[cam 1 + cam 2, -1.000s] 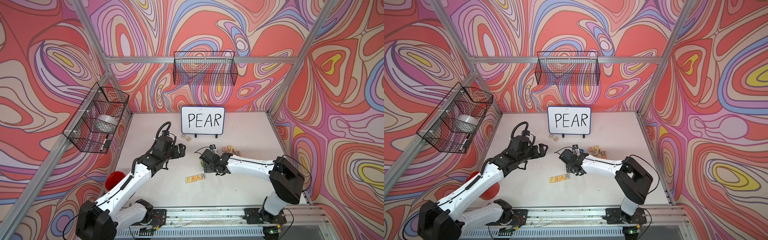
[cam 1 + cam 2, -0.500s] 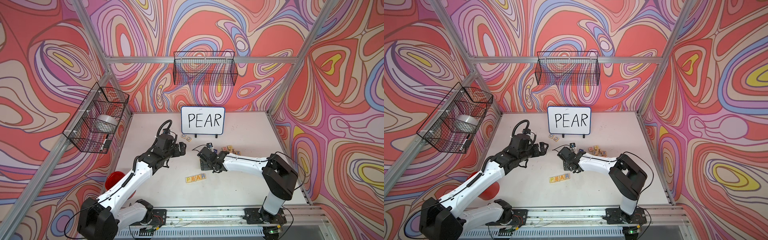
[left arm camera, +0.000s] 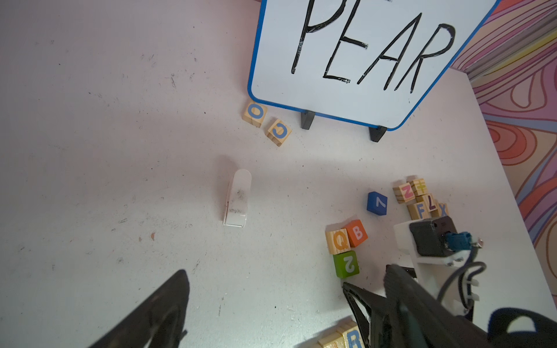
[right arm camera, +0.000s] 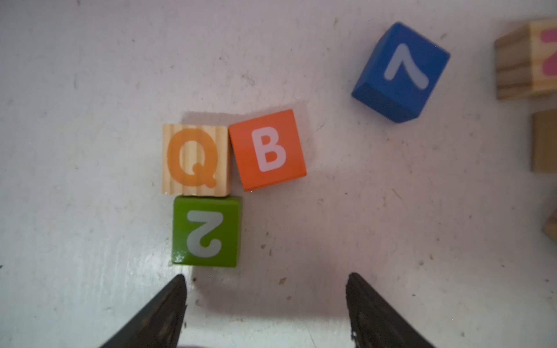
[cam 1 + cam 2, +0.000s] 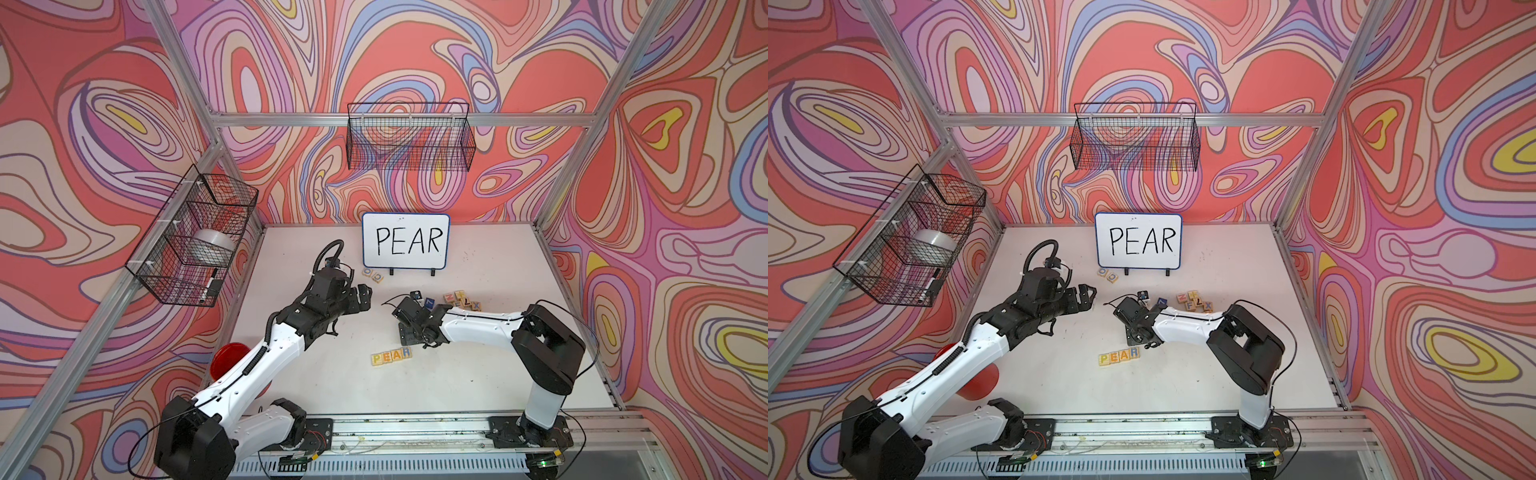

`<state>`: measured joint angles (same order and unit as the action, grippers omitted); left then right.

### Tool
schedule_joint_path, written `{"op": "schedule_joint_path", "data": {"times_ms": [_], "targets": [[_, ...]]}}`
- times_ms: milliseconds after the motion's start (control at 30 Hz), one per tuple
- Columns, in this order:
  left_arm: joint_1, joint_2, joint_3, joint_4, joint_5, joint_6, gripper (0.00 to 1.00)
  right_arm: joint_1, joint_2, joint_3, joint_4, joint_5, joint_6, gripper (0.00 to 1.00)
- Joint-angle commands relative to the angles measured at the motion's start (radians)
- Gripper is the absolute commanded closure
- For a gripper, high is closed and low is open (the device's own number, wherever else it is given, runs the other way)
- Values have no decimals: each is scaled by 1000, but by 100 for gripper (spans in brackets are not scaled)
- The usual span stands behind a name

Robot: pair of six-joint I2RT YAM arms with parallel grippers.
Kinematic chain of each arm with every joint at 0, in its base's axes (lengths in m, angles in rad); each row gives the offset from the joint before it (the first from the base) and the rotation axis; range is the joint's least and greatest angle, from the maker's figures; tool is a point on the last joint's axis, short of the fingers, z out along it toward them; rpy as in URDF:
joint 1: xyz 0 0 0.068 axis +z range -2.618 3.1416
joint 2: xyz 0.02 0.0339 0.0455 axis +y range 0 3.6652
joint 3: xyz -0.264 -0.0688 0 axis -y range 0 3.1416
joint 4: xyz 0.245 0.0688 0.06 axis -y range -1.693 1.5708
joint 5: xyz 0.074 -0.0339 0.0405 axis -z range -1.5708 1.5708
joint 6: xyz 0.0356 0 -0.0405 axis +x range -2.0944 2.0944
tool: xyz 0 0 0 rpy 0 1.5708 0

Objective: Spell the uppercase word “pear” with letter blocks
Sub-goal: Move the letter block to the center of the board.

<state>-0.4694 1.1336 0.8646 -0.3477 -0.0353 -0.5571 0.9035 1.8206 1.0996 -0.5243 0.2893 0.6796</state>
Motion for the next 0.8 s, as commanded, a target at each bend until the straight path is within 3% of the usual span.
{"op": "schedule_joint_path", "data": {"times_ms": [0,767], "targets": [[5,-19,10,-16,-17,4,4,24,17,-6,-18,-4,-16,15],[4,-30,-2,-14,-9,-2,4,61,-1,-72,-31,-15,25,16]]}}
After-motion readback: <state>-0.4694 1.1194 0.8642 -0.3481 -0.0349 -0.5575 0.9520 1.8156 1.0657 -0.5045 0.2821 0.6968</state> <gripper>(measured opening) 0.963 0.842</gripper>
